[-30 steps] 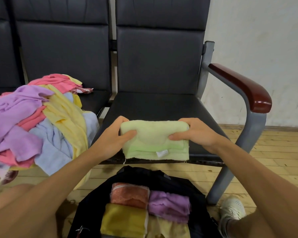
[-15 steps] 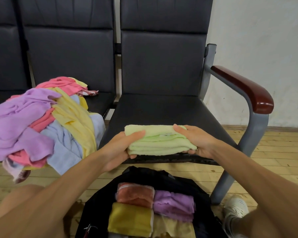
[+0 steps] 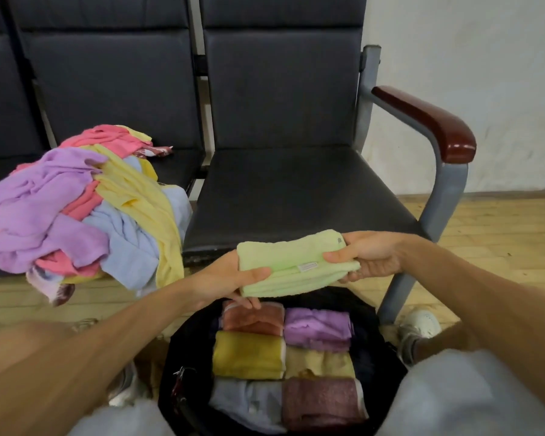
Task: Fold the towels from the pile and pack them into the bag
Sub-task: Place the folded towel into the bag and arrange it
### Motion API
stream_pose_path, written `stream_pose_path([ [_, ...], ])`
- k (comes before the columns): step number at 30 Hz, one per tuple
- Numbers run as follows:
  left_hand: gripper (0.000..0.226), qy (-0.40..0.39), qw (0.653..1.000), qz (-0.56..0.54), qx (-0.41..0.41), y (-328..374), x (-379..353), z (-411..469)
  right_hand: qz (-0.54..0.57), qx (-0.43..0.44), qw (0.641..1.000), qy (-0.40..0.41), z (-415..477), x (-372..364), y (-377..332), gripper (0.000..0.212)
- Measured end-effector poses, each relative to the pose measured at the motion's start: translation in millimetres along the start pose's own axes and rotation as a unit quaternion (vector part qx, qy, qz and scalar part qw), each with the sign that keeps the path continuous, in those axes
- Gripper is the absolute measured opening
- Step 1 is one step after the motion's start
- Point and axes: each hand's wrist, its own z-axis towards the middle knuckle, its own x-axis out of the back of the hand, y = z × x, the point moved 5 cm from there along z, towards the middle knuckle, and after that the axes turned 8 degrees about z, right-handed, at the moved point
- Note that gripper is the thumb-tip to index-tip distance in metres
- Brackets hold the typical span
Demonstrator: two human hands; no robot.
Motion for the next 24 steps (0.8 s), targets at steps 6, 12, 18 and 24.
stream_pose_path([
  [6, 0.043, -0.075, 0.994, 0.073, 0.014, -23.5, -29.0, 24.8, 0.001, -0.020, 1.000, -0.006, 4.2, 10.9, 40.2, 0.045],
  [12, 0.049, -0.159, 0.970, 0.157, 0.095, -93.8, -70.5, 77.2, 0.070, -0.101, 0.990, 0.068, 29.1, 42.5, 118.6, 0.040],
  [18, 0.044, -0.155, 0.959, 0.170, 0.164, -179.4, -103.7, 111.0, 0.120, -0.111, 0.974, 0.157, 62.5, 67.1, 192.4, 0.035],
  [24, 0.040, -0.090, 0.944, 0.273, 0.163, -213.4, -125.8, 131.0, 0.157, -0.161, 0.936, 0.269, 98.9, 83.4, 269.7, 0.038],
])
